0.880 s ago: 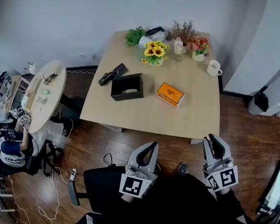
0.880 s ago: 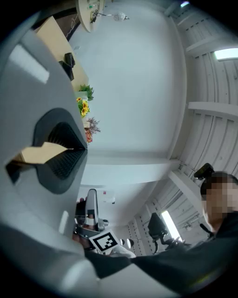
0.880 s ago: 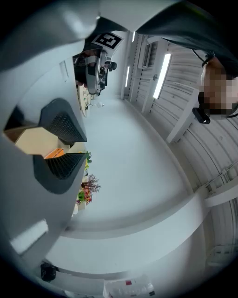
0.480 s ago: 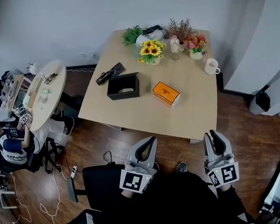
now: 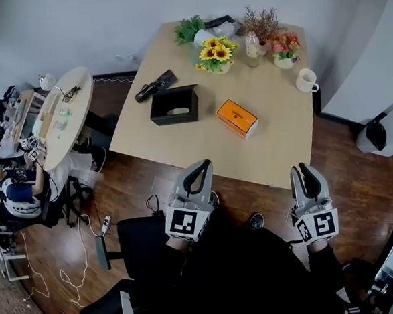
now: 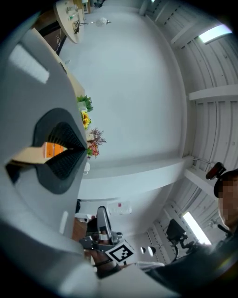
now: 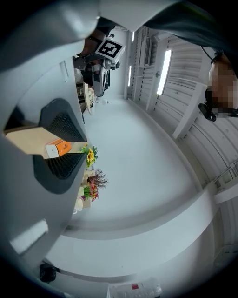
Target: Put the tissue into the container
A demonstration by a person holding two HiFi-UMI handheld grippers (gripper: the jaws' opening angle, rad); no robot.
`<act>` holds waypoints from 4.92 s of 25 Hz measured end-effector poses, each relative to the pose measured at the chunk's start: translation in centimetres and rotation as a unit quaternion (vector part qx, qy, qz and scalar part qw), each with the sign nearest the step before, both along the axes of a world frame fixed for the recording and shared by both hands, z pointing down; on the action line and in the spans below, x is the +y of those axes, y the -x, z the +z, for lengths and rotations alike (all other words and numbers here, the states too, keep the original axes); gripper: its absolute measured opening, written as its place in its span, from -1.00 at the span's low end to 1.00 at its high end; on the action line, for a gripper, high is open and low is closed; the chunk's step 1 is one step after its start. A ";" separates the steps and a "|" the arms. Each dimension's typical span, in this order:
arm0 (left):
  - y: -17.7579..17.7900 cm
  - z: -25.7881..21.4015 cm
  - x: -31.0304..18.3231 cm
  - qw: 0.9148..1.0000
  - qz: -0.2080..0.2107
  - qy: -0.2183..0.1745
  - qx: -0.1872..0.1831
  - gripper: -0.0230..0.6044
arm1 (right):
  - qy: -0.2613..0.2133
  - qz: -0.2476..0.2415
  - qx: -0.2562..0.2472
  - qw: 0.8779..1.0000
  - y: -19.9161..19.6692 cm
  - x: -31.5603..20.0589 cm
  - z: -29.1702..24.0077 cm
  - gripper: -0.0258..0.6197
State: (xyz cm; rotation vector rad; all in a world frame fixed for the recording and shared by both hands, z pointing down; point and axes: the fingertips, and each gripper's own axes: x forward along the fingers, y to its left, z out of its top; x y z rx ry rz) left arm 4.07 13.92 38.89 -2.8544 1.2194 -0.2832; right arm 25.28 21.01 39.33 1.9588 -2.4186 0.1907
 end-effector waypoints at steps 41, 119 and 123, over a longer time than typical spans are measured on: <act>-8.9 24.1 -21.8 0.872 0.320 0.227 -0.292 0.17 | 0.307 0.046 0.029 0.950 7.9 -21.0 24.2 0.19; 15.4 1.8 -22.8 0.985 -0.015 0.087 -0.147 -0.36 | 0.088 -0.277 0.216 0.932 27.0 -28.8 1.0 -0.52; 15.5 2.5 -23.5 0.984 -0.015 0.090 -0.152 -0.36 | 0.094 -0.273 0.207 0.935 27.1 -29.6 1.8 -0.52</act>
